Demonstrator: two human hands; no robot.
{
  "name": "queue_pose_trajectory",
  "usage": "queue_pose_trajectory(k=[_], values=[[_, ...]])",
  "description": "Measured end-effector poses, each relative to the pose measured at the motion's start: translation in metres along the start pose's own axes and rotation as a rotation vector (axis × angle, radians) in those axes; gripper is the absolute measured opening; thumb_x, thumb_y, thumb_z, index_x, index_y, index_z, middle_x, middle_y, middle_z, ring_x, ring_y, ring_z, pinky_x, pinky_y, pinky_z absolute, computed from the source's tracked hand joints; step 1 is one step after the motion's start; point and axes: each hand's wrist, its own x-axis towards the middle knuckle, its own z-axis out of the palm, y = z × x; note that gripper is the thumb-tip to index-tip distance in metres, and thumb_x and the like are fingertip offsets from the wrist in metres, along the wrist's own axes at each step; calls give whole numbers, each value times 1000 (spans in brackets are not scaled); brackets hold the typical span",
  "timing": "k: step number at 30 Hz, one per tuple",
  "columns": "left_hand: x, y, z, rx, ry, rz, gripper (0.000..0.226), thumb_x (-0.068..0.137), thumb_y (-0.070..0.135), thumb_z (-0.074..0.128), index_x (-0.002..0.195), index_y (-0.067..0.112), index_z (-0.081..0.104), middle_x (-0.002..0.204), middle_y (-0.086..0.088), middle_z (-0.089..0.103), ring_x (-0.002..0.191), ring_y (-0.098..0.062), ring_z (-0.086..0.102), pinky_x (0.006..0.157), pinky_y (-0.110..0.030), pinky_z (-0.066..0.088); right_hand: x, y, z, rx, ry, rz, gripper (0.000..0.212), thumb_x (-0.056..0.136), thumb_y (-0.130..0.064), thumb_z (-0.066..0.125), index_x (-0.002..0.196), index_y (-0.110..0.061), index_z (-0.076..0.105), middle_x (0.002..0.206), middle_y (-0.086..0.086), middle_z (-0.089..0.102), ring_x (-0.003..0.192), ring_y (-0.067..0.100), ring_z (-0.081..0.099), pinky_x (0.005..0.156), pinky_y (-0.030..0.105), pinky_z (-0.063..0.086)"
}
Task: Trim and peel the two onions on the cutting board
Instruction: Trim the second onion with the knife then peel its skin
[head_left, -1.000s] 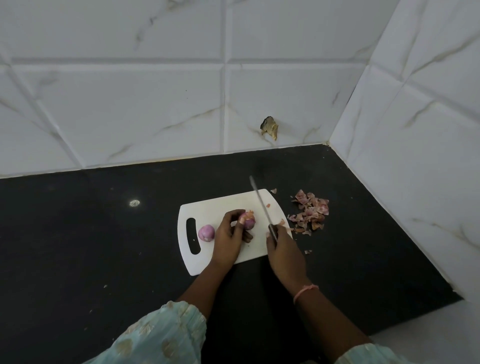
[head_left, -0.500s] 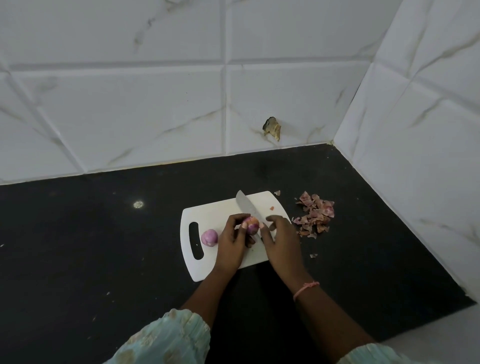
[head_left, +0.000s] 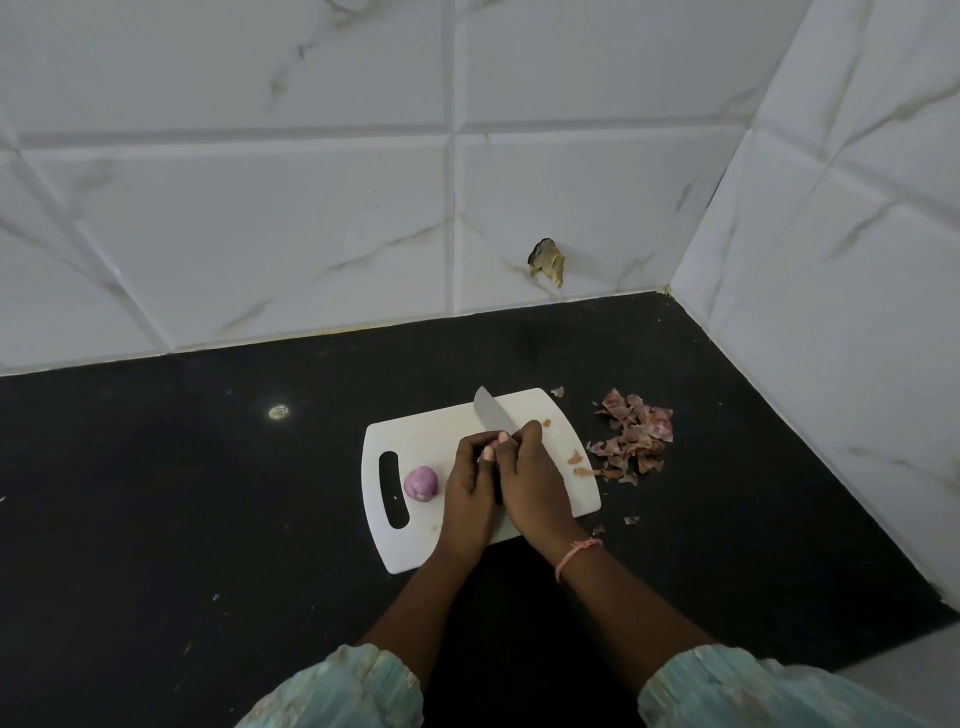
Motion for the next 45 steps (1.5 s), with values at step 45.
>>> queue_pose_trajectory(k=[45], values=[[23, 93, 0, -137, -134, -238, 40, 107, 41, 36, 98, 23, 70, 84, -8, 74, 67, -12, 66, 57, -19, 52, -23, -7, -65, 222, 140, -476, 36, 87, -6, 68, 116, -25, 58, 119, -8, 49, 112, 6, 53, 84, 14, 49]])
